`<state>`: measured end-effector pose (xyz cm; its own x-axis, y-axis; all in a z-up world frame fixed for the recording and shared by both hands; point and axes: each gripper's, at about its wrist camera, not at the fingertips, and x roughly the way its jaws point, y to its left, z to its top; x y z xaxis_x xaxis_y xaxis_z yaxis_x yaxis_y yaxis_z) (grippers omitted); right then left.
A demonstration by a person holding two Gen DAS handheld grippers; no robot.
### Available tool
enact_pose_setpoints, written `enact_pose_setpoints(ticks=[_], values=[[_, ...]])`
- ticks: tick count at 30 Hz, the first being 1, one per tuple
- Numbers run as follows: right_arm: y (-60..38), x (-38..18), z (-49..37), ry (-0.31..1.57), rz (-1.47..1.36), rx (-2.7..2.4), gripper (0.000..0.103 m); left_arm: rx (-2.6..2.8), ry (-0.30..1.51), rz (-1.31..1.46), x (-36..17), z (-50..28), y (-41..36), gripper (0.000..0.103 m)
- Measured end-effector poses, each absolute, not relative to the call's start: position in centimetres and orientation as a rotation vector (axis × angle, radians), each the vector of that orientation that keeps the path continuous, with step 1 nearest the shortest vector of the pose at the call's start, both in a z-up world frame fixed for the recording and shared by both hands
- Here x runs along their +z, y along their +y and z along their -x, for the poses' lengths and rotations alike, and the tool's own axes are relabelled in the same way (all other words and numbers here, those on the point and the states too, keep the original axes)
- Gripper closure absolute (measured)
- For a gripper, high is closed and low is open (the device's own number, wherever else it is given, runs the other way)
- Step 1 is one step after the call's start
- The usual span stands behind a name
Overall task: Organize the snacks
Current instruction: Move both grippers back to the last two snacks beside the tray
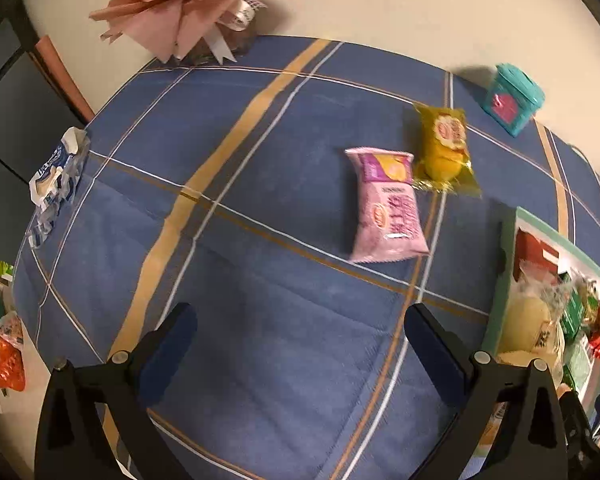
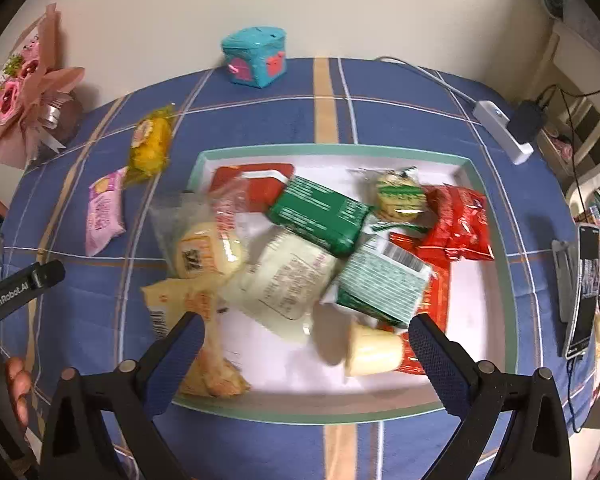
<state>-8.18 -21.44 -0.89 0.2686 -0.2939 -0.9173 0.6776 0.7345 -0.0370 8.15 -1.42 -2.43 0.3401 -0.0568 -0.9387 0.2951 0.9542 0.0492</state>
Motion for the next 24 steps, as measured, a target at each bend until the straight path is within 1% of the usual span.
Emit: enact_pose_setpoints(ticks=[9, 15, 24], values=[[-19.5, -0.9, 4.8, 1.124, -0.345, -0.637, 0.0, -0.22, 1.232, -0.16, -2.6, -10.7, 0.1, 0.0], [-19.1, -0.7, 2.2, 1.124, -0.324, -0.622, 0.0, -0.238, 1.246, -0.135, -3.0, -12.1, -0.4, 0.0], [-20.8, 0.2, -2.1, 1.058, -0.379, -0.589, 0.0, -0.28, 1.277, -0.078, -4.5, -14.5, -1.7, 0.0]])
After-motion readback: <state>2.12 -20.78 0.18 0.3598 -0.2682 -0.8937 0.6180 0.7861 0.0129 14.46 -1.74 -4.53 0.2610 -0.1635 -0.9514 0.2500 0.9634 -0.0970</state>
